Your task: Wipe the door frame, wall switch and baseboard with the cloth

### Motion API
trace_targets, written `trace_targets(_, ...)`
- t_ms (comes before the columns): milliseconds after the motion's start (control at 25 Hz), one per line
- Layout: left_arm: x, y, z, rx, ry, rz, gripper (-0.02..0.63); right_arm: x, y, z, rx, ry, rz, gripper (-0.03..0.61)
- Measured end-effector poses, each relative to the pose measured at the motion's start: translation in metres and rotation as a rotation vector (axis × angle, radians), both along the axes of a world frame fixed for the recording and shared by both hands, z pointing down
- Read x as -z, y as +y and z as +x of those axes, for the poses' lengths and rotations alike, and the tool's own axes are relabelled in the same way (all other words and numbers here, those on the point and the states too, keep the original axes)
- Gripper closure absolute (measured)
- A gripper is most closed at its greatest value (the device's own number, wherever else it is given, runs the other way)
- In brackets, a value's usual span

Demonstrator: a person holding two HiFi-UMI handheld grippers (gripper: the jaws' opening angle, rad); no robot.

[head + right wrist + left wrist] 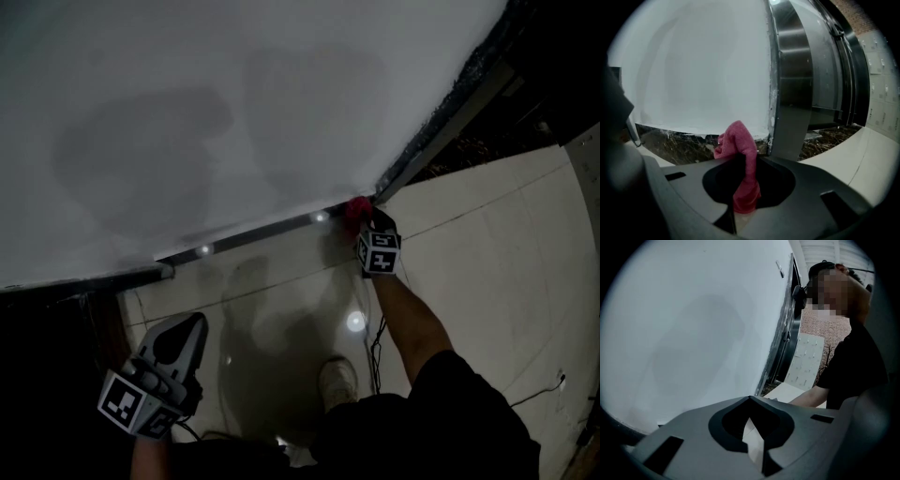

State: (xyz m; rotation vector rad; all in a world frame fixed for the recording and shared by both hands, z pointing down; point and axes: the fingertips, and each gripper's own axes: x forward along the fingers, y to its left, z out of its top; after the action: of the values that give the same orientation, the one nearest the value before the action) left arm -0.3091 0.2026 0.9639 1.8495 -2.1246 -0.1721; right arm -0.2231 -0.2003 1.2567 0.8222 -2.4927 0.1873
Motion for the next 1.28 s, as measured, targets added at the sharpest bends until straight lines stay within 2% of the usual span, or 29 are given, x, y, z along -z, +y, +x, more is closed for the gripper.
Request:
trace_targets(120, 0.002, 0.002, -0.003, 0.005, -0.006, 0.008, 0.614, 0.003, -0.003, 0.009, -0.037, -0.006, -0.002, 0.517)
trace_targets(200, 0.004, 0.005, -0.005, 0.011, -0.005, 0.015, 0.614, 0.012, 0.006, 0.010, -0.043, -0.050, -0.014, 0.518)
trace_targets(280, 0.005, 0.009, -0.006, 0.021, -0.002, 0.023, 0.614, 0.027, 0.025, 0.005, -0.007, -0.113, -0.021, 0.518)
trace_targets(400, 0.008, 0.019, -0.008, 0.019, -0.013, 0.028, 0.614, 0.041, 0.078, -0.016, 0.130, -0.159, -0.014, 0.518)
trace_targets(560, 0.014, 0.037, -0.005, 0.011, -0.066, 0.018, 0.614, 0.053, 0.174, -0.066, 0.411, -0.173, 0.014, 0.518)
trace_targets(680, 0.014, 0.055, -0.010, 0.025, -0.037, 0.021, 0.614, 0.067, 0.253, -0.103, 0.602, -0.193, 0.017, 0.518)
trace_targets(760, 0.013, 0.071, -0.017, 0.065, -0.024, 0.007, 0.614, 0.068, 0.301, -0.126, 0.701, -0.202, -0.009, 0.517)
trace_targets(840, 0.009, 0.088, -0.027, 0.126, -0.022, -0.026, 0.614, 0.063, 0.343, -0.149, 0.770, -0.214, -0.049, 0.517)
trace_targets(920, 0.010, 0.101, -0.033, 0.160, -0.009, -0.027, 0.614, 0.058, 0.375, -0.171, 0.814, -0.222, -0.084, 0.517)
trace_targets(1160, 0.015, 0.122, -0.031, 0.178, 0.035, 0.004, 0.614, 0.042, 0.434, -0.219, 0.958, -0.175, -0.089, 0.517)
trace_targets(1280, 0.020, 0.130, -0.031, 0.192, 0.055, 0.018, 0.614, 0.025, 0.450, -0.239, 0.976, -0.130, -0.084, 0.517)
